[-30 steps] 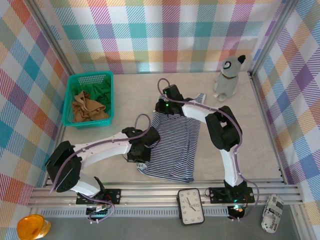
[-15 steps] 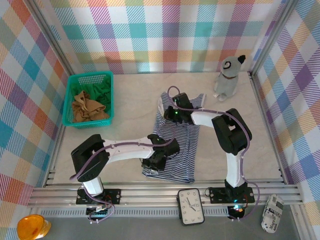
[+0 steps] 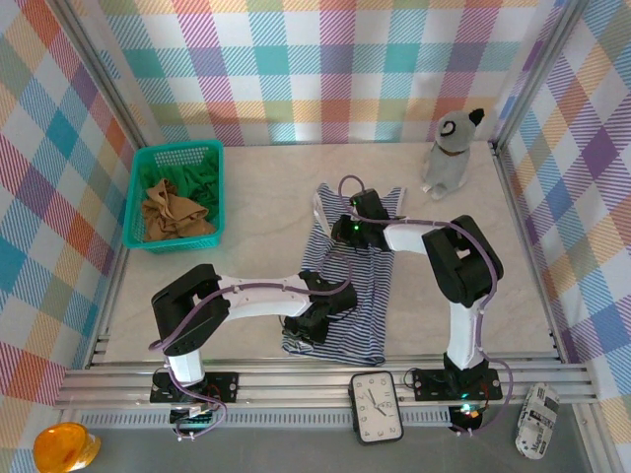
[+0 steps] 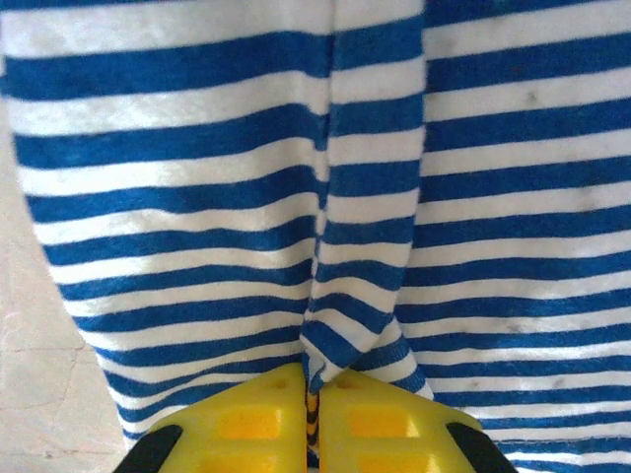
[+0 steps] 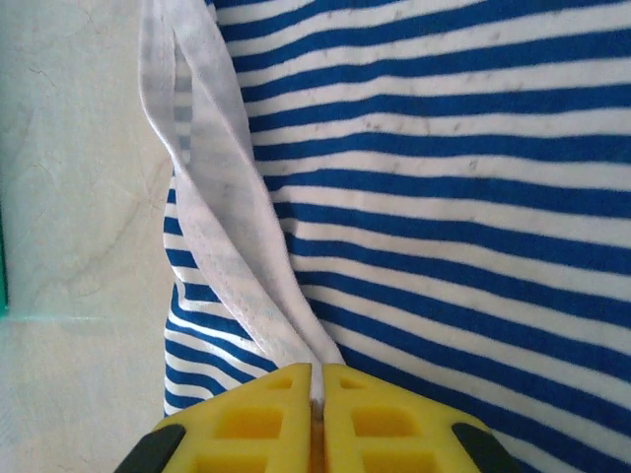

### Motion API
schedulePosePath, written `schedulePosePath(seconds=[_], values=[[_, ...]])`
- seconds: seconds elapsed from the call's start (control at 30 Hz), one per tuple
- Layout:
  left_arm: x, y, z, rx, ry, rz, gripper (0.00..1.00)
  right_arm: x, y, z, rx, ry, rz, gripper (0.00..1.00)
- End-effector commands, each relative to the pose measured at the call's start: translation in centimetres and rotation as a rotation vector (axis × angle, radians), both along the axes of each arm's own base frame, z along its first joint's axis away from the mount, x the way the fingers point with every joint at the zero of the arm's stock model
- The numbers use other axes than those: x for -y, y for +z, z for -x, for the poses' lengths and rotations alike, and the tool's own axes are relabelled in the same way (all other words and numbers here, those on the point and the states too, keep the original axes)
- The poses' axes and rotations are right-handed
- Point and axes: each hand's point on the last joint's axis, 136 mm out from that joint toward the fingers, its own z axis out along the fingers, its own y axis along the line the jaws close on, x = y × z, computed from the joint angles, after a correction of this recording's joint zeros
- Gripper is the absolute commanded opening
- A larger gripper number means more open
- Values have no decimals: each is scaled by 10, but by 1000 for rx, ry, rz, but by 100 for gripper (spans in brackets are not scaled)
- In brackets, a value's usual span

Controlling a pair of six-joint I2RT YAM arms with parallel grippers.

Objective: Fold and stack the tank tops

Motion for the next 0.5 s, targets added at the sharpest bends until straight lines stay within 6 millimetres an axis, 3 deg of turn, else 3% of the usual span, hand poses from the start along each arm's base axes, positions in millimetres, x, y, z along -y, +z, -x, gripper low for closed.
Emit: schedulePosePath(seconds=[0.0,0.17,0.33,0.47], values=[[7,7,14,-50,-65,59,13,8,7,4,18,1,15,13],[13,21,10,-53,-74,102,36,17,9,8,28,13,71,18],[22,51,-4,-51,-37,227,45,27,22,6,47,29,159,23],[18,73,-24,-25,40,340,50,31,46,-1,105,40,206,26]])
